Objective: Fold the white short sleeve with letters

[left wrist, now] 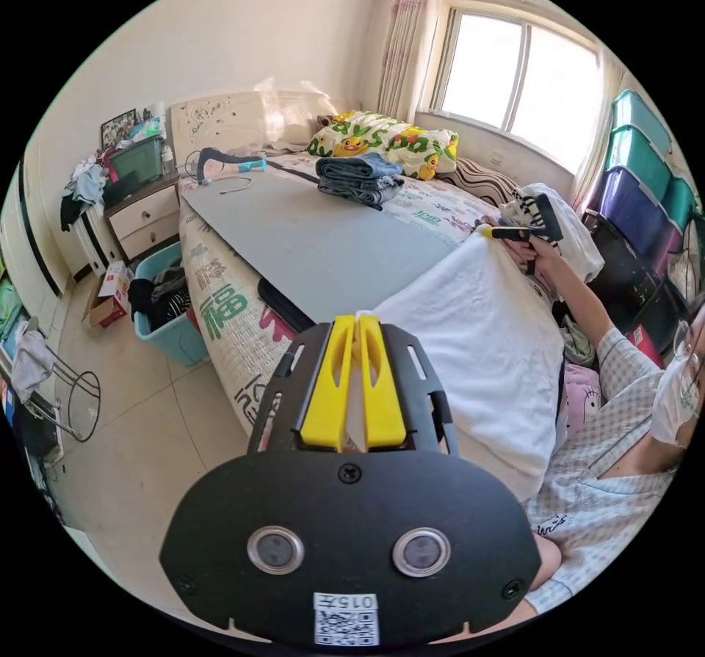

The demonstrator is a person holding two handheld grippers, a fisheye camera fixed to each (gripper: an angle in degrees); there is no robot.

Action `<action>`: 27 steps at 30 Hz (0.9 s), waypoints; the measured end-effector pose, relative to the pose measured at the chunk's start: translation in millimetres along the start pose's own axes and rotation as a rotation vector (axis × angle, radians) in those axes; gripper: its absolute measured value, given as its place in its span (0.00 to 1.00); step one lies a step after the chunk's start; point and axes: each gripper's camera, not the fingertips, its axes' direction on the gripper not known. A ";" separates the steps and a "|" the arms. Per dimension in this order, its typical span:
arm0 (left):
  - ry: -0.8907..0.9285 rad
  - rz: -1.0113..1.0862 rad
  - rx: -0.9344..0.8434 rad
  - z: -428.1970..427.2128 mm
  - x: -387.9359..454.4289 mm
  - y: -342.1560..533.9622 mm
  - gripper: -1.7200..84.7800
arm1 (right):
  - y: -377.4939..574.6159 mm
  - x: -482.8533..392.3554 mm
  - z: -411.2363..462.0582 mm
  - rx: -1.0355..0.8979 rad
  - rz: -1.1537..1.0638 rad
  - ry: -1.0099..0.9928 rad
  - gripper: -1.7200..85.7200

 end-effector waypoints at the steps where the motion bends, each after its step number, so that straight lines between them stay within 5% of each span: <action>1: -0.006 -0.006 0.000 0.8 -3.2 -5.8 0.02 | -8.7 2.0 8.5 0.004 0.019 0.006 0.06; 8: -0.070 -0.103 -0.056 66.8 -39.8 -36.1 0.05 | -25.7 23.2 98.9 -0.084 0.129 0.104 0.09; 13: -0.284 -0.060 -0.123 51.1 -26.4 -20.8 0.10 | 21.0 15.4 64.3 -0.023 0.011 0.094 0.12; 19: 0.032 0.160 0.021 -50.5 99.0 24.4 0.10 | 181.9 -86.2 -9.3 0.074 -0.417 -0.154 0.13; 23: 0.224 0.324 0.091 -60.6 213.9 61.1 0.10 | 288.3 -144.8 11.0 0.189 -0.485 -0.171 0.13; 27: 0.200 0.393 -0.006 -30.5 264.0 65.2 0.10 | 329.1 -190.5 57.8 0.101 -0.536 -0.008 0.14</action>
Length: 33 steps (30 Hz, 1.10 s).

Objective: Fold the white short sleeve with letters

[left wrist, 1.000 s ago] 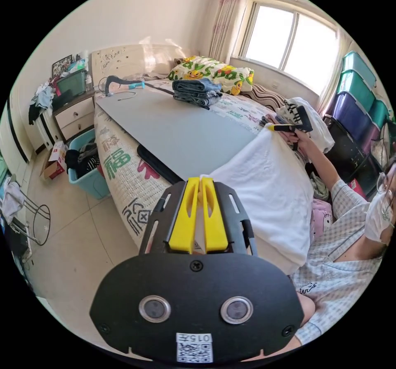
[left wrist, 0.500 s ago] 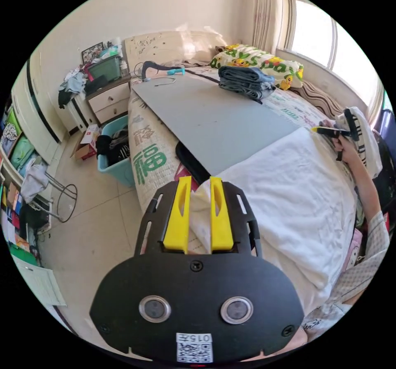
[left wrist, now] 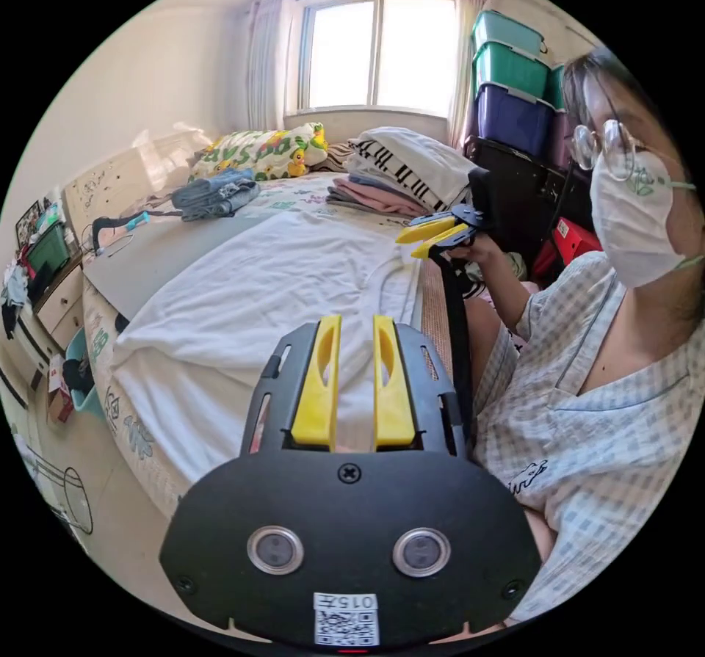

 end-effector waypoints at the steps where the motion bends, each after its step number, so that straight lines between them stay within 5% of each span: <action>1: -0.015 0.000 -0.018 2.4 1.3 -1.5 0.10 | 2.7 -11.5 11.2 -0.007 0.015 0.059 0.13; 17: -0.104 0.028 -0.044 -27.6 -0.2 -29.1 0.02 | 42.1 -27.7 73.3 0.024 0.153 0.254 0.01; 25: -0.138 0.033 0.021 -65.6 -7.0 -42.9 0.02 | 68.6 -26.1 71.3 0.151 0.198 0.221 0.12; 33: -0.076 -0.043 -0.017 -56.3 -44.9 -58.9 0.02 | 61.7 -7.5 119.1 0.052 0.184 0.254 0.08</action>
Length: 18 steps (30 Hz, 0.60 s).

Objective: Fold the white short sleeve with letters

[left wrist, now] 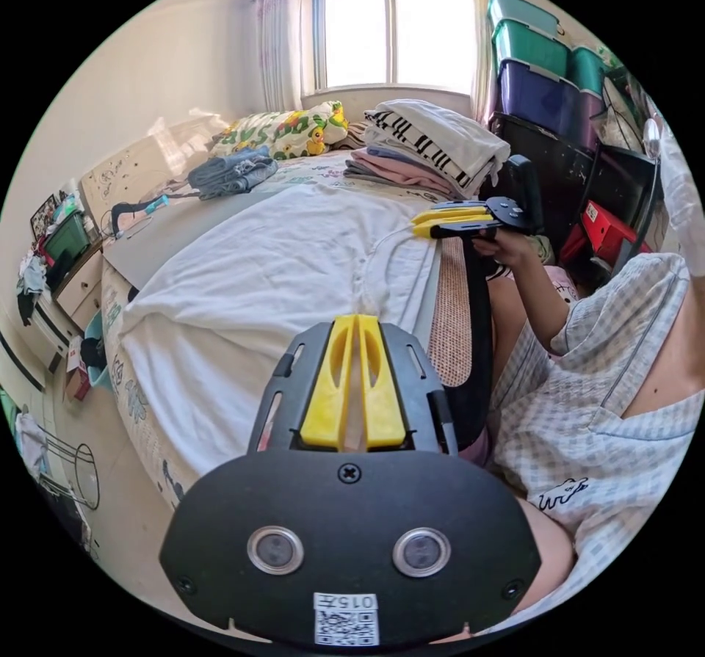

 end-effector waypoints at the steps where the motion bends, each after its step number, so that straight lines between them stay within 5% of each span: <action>1: -0.001 0.002 0.011 -2.8 -0.9 -1.1 0.02 | 0.8 4.1 -0.4 0.015 0.010 0.006 0.08; 7: 0.015 0.052 0.089 -34.7 1.3 -19.5 0.02 | 6.7 20.1 -22.3 0.112 0.047 0.040 0.07; 18: 0.121 0.031 -0.044 -17.1 -42.6 -60.5 0.02 | 44.2 88.5 -25.0 0.215 0.222 -0.084 0.10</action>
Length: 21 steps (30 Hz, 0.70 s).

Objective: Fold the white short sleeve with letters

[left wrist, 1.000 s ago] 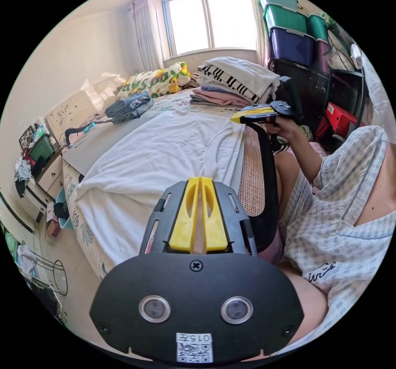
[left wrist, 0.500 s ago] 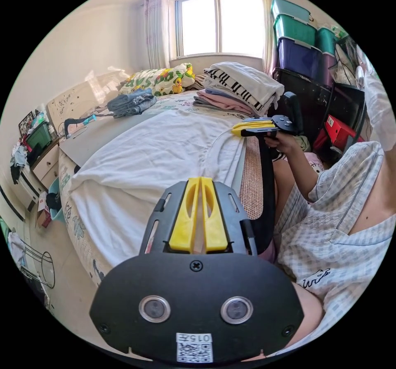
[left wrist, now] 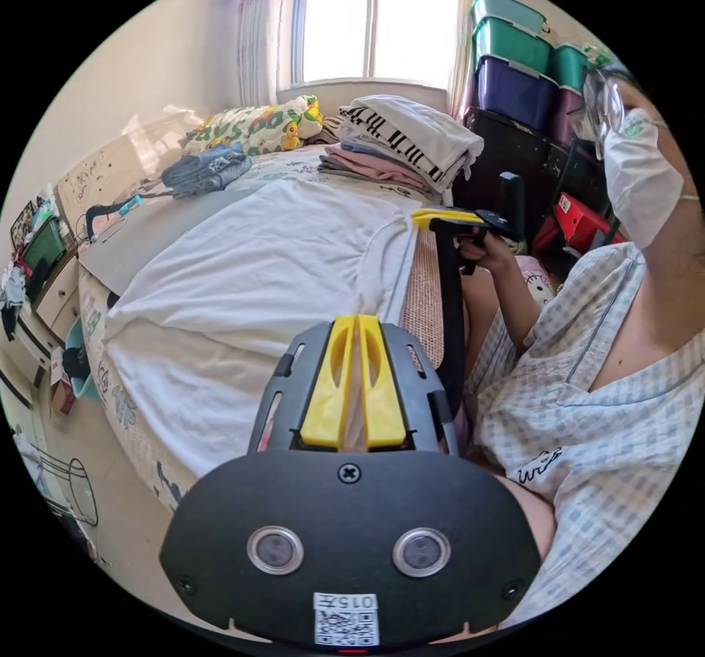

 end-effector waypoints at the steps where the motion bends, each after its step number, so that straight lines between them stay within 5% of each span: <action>1: 0.004 -0.002 0.005 -4.3 -2.7 -3.7 0.02 | 3.5 16.6 -13.5 0.047 0.055 0.006 0.10; 10: -0.102 0.029 -0.049 -2.5 -57.6 -185.0 0.06 | 24.1 162.1 -59.9 0.335 0.574 0.131 0.13; 21: -0.078 -0.126 -0.172 213.3 -151.6 -471.6 0.11 | 25.6 208.9 -27.0 0.293 0.500 0.064 0.13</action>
